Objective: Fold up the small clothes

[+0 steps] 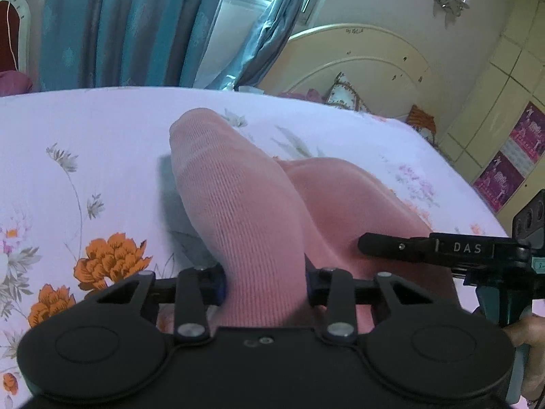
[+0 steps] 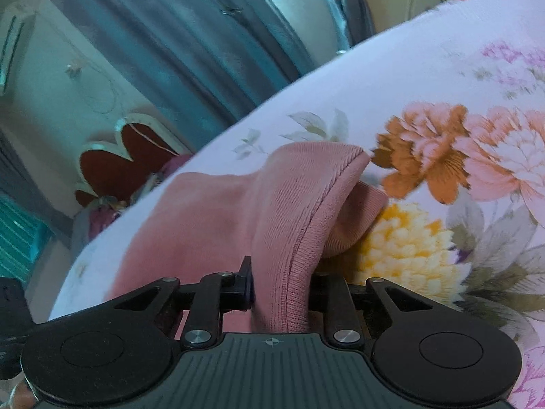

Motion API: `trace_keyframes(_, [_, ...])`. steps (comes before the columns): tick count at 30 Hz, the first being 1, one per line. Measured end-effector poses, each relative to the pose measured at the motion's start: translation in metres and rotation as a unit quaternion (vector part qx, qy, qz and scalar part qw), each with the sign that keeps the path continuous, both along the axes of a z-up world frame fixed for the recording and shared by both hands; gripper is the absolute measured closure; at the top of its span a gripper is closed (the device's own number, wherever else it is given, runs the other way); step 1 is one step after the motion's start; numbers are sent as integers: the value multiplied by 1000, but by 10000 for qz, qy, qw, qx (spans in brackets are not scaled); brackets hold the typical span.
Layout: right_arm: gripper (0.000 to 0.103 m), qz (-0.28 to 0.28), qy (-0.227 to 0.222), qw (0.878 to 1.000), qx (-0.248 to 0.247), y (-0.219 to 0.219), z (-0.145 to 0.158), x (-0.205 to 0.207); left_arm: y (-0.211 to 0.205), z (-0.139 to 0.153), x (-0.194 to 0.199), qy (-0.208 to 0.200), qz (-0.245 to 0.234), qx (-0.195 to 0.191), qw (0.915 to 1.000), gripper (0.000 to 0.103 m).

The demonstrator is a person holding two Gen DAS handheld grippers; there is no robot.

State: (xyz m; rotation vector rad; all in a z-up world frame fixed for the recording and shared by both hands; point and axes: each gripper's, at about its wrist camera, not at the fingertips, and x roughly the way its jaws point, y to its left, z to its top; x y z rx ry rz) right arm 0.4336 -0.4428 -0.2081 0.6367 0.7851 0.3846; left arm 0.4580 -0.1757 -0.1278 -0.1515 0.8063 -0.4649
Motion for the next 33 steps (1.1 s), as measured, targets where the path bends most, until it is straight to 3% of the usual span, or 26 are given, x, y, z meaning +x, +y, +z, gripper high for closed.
trace_keyframes(9, [82,194,-215,9994,197,32,35,-9,34,31,-15,-106,159,-202,9996,67])
trace_keyframes(15, [82,475,-317,9978,327,90,56,-13,85,54,-33,-268,351,-69,9990,67])
trace_keyframes(25, [82,730,-391,9961,308,245,77,-30,224,66,-52,-436,586,-105,9973,67])
trace_keyframes(33, [82,853,-238,9948,493,390,69,-21,350,60,-48,-335,837,-71,9959,68])
